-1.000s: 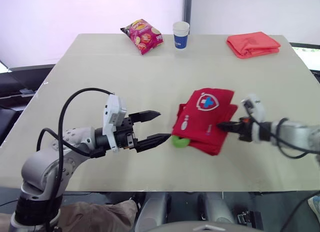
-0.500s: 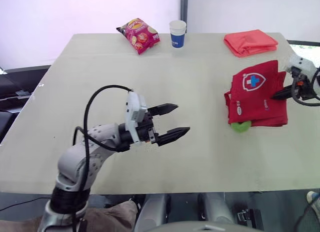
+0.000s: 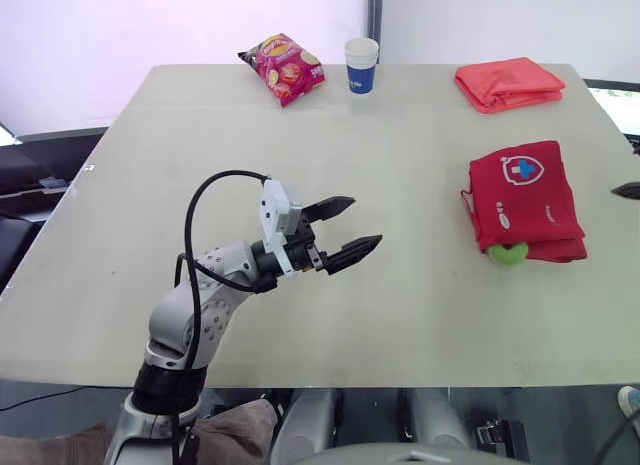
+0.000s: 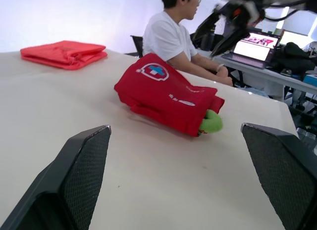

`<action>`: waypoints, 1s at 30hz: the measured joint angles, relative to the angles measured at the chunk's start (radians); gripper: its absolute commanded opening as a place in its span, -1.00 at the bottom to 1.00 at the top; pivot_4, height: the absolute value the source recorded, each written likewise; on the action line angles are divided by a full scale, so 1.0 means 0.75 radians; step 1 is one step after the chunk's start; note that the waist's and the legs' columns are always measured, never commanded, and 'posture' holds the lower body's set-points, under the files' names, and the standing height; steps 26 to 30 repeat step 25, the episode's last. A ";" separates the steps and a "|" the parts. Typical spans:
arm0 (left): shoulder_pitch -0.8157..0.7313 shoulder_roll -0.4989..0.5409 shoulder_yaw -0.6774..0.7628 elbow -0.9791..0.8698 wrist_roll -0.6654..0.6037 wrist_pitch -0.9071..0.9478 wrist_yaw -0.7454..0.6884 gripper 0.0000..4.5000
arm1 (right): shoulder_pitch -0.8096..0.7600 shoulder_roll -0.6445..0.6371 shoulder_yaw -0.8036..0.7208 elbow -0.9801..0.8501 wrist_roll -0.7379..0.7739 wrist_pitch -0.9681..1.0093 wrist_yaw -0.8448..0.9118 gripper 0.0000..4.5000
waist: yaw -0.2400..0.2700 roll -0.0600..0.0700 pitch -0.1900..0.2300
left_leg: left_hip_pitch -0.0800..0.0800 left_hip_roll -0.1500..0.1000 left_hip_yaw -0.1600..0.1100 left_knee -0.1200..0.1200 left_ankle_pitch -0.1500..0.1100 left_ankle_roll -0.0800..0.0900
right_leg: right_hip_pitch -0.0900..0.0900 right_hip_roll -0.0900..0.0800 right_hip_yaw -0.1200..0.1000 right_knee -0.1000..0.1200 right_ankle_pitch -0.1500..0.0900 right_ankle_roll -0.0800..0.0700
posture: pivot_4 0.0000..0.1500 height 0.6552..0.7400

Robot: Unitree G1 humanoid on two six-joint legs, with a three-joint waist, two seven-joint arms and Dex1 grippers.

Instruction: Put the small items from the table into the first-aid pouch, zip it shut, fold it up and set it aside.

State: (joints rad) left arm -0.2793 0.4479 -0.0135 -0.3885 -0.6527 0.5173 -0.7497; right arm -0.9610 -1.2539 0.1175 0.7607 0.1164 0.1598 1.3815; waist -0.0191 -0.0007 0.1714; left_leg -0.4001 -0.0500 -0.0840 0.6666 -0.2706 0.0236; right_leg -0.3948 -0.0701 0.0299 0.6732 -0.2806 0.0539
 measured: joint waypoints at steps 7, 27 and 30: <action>-0.066 -0.173 0.114 0.066 0.068 -0.010 0.355 1.00 | 0.697 0.742 -0.542 -1.159 0.432 0.292 -0.747 0.96 | 0.006 -0.005 -0.004 | 0.002 0.001 -0.004 0.004 0.002 -0.004 | 0.000 0.007 0.002 0.009 0.002 0.002 | 1.00 1.00; 0.665 0.363 0.557 -0.092 -0.127 0.103 -0.091 1.00 | 1.641 0.880 -0.595 -1.662 0.431 0.101 -0.779 0.96 | 0.010 -0.006 -0.004 | 0.006 0.001 -0.003 0.000 -0.001 0.003 | 0.003 0.002 0.001 0.006 0.001 0.001 | 1.00 1.00; 0.665 0.363 0.557 -0.092 -0.127 0.103 -0.091 1.00 | 1.641 0.880 -0.595 -1.662 0.431 0.101 -0.779 0.96 | 0.010 -0.006 -0.004 | 0.006 0.001 -0.003 0.000 -0.001 0.003 | 0.003 0.002 0.001 0.006 0.001 0.001 | 1.00 1.00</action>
